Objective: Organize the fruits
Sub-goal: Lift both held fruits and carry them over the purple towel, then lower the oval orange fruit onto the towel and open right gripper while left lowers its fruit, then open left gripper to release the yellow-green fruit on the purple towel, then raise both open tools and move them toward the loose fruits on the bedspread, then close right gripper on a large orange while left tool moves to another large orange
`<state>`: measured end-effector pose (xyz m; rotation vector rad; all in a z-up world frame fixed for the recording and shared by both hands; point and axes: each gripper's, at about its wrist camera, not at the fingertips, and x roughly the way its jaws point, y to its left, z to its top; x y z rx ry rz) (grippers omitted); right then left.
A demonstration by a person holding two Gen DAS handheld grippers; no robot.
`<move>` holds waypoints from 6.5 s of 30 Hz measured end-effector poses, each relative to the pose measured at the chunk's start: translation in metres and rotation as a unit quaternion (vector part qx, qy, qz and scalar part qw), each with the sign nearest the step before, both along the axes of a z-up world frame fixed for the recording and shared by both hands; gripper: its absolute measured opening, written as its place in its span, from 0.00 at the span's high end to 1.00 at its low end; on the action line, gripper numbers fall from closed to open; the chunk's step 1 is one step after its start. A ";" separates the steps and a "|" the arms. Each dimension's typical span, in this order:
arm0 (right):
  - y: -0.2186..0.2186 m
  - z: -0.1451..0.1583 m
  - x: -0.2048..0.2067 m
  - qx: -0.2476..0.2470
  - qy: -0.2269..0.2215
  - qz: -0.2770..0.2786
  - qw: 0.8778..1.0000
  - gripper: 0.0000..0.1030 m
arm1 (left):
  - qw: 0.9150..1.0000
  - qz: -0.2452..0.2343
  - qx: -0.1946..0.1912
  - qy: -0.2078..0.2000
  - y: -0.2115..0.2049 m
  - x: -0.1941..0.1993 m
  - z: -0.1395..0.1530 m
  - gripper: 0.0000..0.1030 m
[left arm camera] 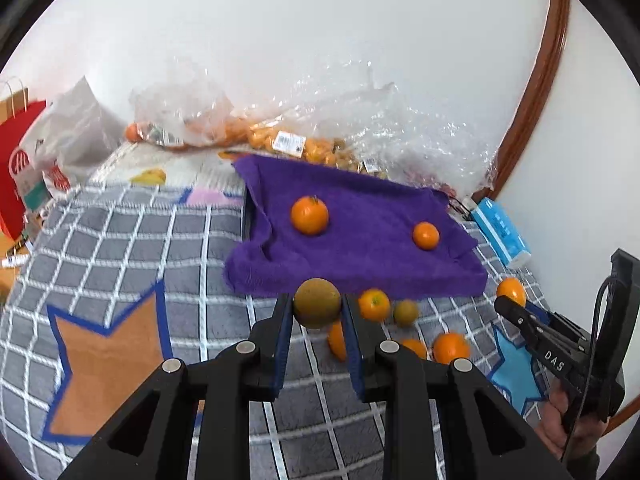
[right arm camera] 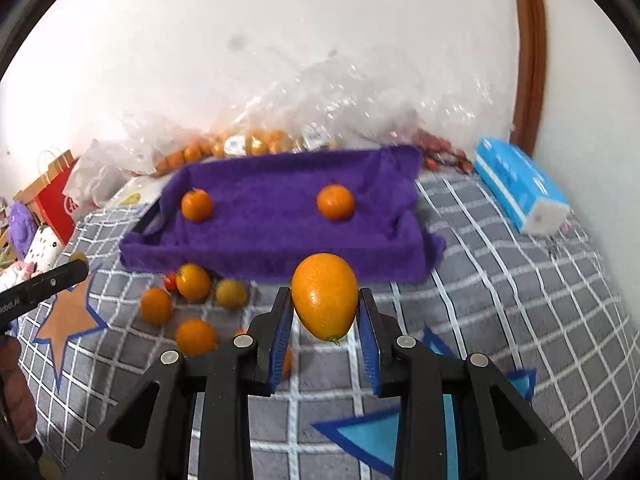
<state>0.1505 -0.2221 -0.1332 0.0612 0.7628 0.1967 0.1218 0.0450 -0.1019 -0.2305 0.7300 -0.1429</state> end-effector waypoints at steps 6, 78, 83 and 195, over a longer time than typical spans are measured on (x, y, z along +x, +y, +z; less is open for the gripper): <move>0.004 0.010 0.025 0.005 -0.011 0.003 1.000 0.69 | 0.999 0.015 0.012 -0.029 0.003 0.030 0.017 0.77; 0.009 -0.047 0.104 0.002 0.023 -0.006 1.000 0.68 | 0.999 -0.019 0.029 0.021 -0.028 0.122 -0.057 0.77; 0.012 -0.046 0.102 -0.003 0.018 -0.003 1.000 0.64 | 0.999 -0.020 0.033 0.031 -0.028 0.125 -0.060 0.77; 0.032 -0.048 -0.004 -0.025 0.081 0.011 0.996 0.59 | 0.997 -0.013 0.021 0.077 0.024 0.014 -0.063 0.47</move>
